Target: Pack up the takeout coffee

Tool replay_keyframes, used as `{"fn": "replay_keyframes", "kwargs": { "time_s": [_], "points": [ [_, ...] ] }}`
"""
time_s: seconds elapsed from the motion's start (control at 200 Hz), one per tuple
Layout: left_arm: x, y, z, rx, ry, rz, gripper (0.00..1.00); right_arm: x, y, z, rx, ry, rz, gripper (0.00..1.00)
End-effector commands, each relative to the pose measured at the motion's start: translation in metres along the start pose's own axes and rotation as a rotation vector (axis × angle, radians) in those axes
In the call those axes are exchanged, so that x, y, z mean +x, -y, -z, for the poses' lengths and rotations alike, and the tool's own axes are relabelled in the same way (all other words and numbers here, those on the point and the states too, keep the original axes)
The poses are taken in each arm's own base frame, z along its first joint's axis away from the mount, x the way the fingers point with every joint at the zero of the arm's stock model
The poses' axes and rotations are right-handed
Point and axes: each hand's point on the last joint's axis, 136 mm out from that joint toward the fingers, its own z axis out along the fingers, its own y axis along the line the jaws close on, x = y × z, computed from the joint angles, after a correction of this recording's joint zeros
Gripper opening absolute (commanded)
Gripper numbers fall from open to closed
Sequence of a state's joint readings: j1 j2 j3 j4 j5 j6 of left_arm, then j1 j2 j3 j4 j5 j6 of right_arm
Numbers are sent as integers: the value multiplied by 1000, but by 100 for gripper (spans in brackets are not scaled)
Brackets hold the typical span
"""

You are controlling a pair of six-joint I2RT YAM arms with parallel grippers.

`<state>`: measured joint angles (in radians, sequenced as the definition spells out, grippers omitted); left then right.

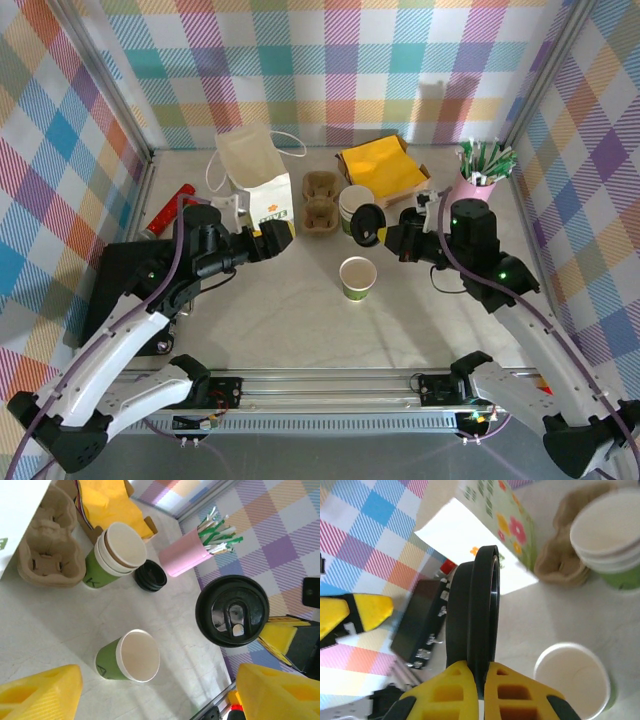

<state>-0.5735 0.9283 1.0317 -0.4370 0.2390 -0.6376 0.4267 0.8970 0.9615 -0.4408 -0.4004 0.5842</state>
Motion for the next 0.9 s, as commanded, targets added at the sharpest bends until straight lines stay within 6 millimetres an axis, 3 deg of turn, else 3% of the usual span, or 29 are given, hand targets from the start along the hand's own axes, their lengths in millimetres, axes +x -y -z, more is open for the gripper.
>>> {"fn": "replay_keyframes", "kwargs": {
  "time_s": [0.0,0.285,0.785,0.895],
  "points": [
    [7,0,-12,41,-39,1,78,31,9,-6,-54,-127,-269,0],
    [31,-8,-37,84,-136,64,73,67,59,-18,48,-125,-394,0],
    [31,-10,-35,73,-124,69,72,94,89,-35,57,-134,-451,0],
    [30,-10,-35,71,-122,69,72,99,96,-37,75,-138,-463,4]
  ]
}}
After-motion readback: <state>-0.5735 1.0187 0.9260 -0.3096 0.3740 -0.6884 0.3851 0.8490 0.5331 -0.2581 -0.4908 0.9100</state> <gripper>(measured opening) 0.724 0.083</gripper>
